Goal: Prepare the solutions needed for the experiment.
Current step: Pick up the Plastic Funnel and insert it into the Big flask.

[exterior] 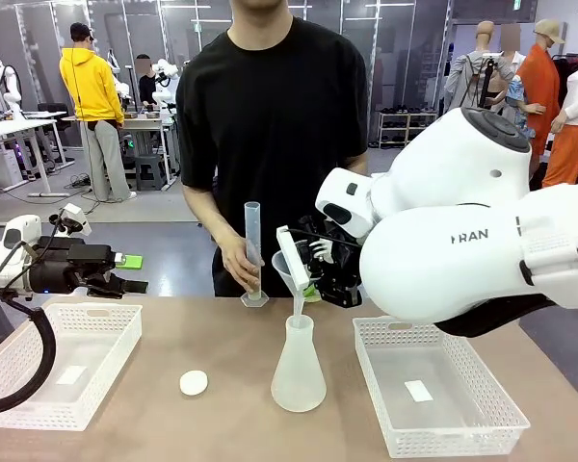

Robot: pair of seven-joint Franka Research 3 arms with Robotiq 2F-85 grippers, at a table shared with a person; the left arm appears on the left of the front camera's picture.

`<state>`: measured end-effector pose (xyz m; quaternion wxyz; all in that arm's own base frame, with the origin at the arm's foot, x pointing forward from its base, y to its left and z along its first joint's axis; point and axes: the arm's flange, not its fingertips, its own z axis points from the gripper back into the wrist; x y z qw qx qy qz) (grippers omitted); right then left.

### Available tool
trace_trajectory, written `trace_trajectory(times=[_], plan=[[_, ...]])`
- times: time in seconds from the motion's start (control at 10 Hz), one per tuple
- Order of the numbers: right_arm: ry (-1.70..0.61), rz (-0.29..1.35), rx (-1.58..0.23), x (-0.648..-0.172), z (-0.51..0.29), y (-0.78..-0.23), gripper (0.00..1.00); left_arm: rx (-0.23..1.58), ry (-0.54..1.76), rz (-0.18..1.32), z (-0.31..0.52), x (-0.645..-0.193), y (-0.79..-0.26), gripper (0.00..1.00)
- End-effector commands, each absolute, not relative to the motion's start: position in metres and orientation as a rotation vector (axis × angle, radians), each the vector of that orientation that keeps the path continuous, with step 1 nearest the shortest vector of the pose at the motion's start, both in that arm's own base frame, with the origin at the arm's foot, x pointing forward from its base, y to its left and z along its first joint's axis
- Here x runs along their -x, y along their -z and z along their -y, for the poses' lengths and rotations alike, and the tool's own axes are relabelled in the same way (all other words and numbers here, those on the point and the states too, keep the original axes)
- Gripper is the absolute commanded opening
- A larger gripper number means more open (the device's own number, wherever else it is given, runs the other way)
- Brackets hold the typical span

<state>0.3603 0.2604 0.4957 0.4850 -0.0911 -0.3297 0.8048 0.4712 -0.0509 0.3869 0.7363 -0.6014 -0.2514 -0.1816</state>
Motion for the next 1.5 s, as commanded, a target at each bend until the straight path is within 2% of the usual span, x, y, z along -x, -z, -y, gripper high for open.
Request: trace_trajectory(times=[0.0,0.9,1.0,1.1,1.2,1.3,1.4], plan=[[-1.979,0.832,0.19,-0.368,-0.26,-0.488,0.07,1.304,0.409,0.572,0.053,-0.473,-0.388,1.0],[-1.976,0.73,0.123,-0.377,-0.264,-0.459,0.07,1.304,0.409,0.572,0.053,-0.473,-0.388,1.0],[-1.987,0.73,0.137,-0.376,-0.264,-0.459,0.27,1.304,0.409,0.572,0.053,-0.473,-0.388,1.0],[-1.98,0.731,0.134,-0.376,-0.264,-0.459,0.27,1.304,0.409,0.572,0.053,-0.473,-0.388,1.0],[-1.977,0.726,0.133,-0.375,-0.263,-0.459,0.46,1.304,0.409,0.572,0.053,-0.473,-0.388,1.0],[-1.982,0.725,0.135,-0.375,-0.263,-0.459,0.3,1.304,0.409,0.572,0.053,-0.473,-0.388,1.0],[-1.981,0.718,0.139,-0.375,-0.263,-0.46,0.66,1.304,0.409,0.572,0.053,-0.473,-0.388,1.0]])
